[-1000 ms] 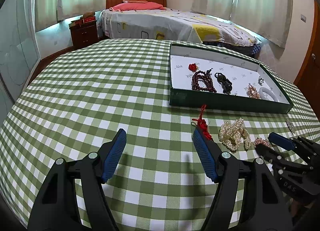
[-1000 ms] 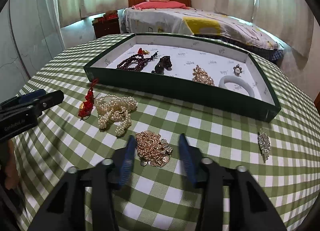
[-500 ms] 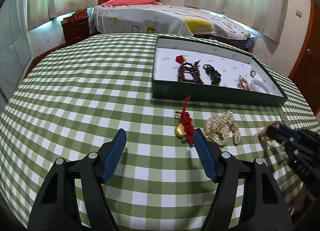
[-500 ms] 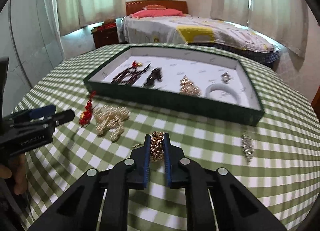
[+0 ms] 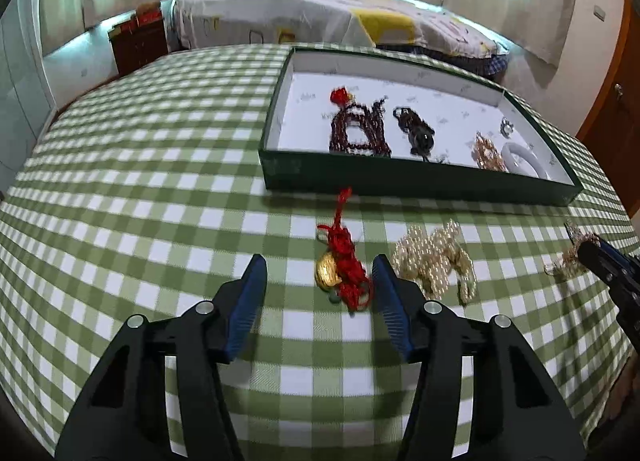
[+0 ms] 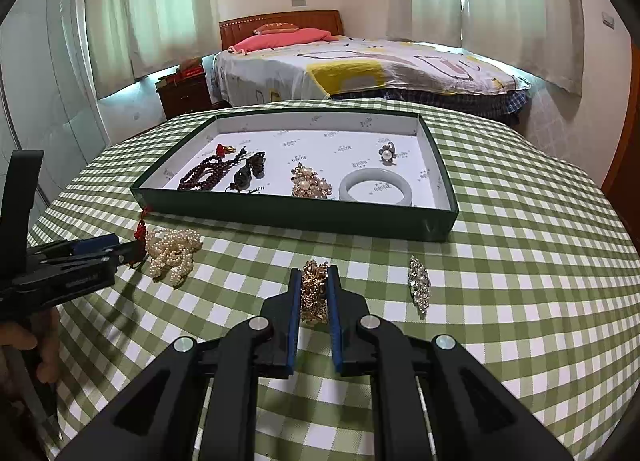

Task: Organize jewelry
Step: 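Grasp the gold filigree brooch with the right tool while the left tool grasps the red tassel with gold coin, then carry the gold brooch and red tassel into the box and open both tools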

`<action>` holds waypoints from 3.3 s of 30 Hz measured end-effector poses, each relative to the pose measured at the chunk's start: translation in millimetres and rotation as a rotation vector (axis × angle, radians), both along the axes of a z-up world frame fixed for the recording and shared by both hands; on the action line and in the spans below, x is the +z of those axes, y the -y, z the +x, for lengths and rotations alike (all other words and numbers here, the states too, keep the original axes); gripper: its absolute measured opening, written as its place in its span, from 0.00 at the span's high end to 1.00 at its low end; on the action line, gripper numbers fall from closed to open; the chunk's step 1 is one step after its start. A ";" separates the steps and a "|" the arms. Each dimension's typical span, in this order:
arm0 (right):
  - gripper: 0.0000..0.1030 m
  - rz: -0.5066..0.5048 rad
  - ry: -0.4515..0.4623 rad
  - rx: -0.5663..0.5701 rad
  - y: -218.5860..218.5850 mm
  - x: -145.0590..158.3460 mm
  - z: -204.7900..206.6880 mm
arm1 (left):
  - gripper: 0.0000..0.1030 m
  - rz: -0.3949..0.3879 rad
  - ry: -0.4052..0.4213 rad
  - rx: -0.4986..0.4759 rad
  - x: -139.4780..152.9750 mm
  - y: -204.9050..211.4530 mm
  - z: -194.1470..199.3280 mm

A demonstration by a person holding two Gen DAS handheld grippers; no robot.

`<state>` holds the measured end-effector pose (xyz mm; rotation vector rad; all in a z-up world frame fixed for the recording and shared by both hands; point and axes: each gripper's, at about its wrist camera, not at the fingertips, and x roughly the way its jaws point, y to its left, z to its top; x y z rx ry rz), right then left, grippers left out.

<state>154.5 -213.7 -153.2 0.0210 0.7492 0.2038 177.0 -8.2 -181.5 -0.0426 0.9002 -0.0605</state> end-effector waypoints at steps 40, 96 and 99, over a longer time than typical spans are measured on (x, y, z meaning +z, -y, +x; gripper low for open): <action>0.87 0.056 0.064 -0.004 4.8 29.6 -2.1 | 0.80 -0.026 0.155 -0.032 58.9 -7.8 -33.0; 0.87 0.009 -0.084 -0.002 13.3 -5.4 195.1 | 0.80 0.003 -0.015 -0.106 14.0 77.2 202.7; 0.87 0.009 -0.100 -0.003 12.6 -6.9 196.9 | 0.80 0.002 -0.016 -0.105 13.9 77.6 203.7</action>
